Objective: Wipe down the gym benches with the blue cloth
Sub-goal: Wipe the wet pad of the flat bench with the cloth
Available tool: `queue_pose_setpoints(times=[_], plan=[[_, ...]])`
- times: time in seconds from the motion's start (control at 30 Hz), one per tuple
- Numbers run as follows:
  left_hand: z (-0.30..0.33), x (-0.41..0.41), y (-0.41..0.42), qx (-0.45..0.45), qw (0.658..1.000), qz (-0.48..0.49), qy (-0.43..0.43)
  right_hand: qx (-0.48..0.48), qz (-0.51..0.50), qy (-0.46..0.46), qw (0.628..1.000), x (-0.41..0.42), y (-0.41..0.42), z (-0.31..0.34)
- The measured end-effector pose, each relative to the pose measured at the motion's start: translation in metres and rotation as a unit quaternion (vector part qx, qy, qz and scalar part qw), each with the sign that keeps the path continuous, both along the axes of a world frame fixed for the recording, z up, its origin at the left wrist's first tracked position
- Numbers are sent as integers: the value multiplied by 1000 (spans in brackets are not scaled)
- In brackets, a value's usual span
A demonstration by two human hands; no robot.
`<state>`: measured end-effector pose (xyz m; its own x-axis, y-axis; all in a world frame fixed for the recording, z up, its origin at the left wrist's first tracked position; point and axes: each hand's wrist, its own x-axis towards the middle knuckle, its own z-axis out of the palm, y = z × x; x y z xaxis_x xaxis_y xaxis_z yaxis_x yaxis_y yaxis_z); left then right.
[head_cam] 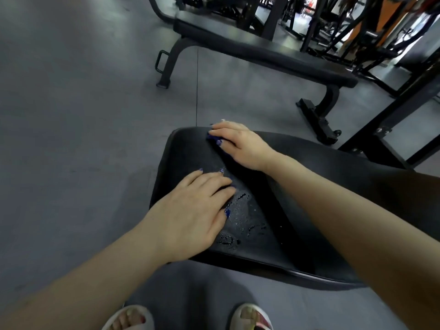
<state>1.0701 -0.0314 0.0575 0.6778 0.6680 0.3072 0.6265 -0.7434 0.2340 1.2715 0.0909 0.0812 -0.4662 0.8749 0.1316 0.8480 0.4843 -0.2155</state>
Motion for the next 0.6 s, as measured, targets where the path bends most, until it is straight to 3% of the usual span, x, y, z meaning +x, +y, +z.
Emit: queue_pose_setpoints(times=[0.1,0.17,0.3,0.4,0.6], plan=[[-2,-2,1,-6,1000,-3,0,-11,63,-8,998,-5,-1,1],[-2,-3,2,-5,1000,-5,-7,-31,51,-12,998,22,-4,8],[-1,-1,2,-7,1000,-5,-13,-11,-131,26,991,75,-11,13],[-1,-1,0,-3,1000,-4,-8,29,-199,29,979,60,-15,2],[-1,-1,1,7,1000,-4,-1,13,-97,8,995,58,-89,0]])
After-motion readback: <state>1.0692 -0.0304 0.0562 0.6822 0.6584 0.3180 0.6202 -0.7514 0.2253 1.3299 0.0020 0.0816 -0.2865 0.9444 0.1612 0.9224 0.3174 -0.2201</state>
